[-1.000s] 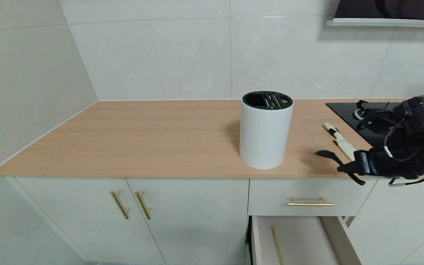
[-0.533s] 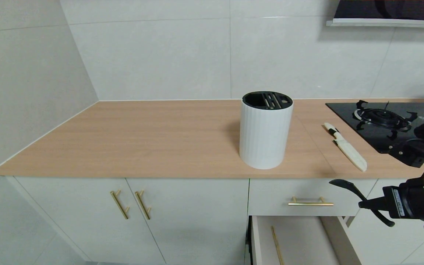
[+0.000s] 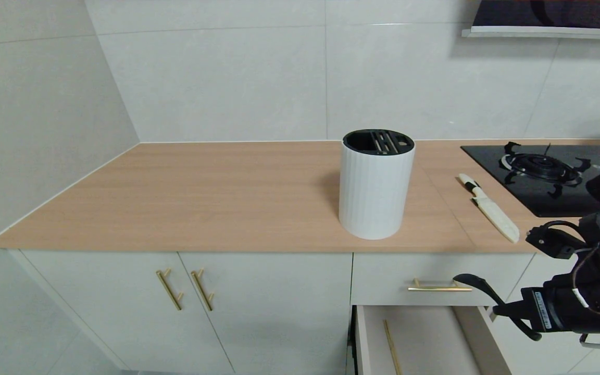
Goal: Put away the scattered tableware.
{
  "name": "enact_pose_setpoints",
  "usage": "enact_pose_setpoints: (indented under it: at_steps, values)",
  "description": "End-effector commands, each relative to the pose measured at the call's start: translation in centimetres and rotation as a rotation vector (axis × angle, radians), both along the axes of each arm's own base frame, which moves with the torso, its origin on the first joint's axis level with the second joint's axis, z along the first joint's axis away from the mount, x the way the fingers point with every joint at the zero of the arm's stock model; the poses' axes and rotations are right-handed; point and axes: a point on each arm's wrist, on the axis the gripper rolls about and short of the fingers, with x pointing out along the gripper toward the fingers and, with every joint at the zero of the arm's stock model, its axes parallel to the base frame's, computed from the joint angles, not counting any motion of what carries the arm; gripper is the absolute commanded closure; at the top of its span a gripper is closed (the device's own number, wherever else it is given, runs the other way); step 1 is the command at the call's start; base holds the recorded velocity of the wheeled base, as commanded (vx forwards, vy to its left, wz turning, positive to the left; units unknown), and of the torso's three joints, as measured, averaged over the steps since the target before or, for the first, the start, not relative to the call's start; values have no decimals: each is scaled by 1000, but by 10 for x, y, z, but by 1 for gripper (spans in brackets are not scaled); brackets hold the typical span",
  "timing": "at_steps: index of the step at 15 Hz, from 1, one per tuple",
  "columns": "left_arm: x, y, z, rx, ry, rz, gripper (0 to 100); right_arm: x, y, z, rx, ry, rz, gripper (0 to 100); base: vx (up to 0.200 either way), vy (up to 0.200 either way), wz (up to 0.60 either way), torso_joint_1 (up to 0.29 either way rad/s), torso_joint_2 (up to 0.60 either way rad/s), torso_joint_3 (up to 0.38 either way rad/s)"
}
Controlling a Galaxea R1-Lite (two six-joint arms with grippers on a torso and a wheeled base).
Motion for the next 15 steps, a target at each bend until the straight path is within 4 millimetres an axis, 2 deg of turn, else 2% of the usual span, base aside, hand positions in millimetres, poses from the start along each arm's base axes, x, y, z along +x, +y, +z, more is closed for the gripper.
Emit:
enact_pose_setpoints:
  at_steps: [1, 8, 15]
  values:
    - [0, 0, 0, 0, 0, 2, 0, 3, 1, -7, -7, 34, 2, 100, 0, 0, 0, 0, 0, 0]
    - [0, 0, 0, 0, 0, 0, 0, 4, 2, -10, -10, 45, 4, 100, 0, 0, 0, -14, 32, 20]
    - [0, 0, 0, 0, 0, 0, 0, 4, 1, -11, -13, 48, 2, 100, 0, 0, 0, -196, 459, 265]
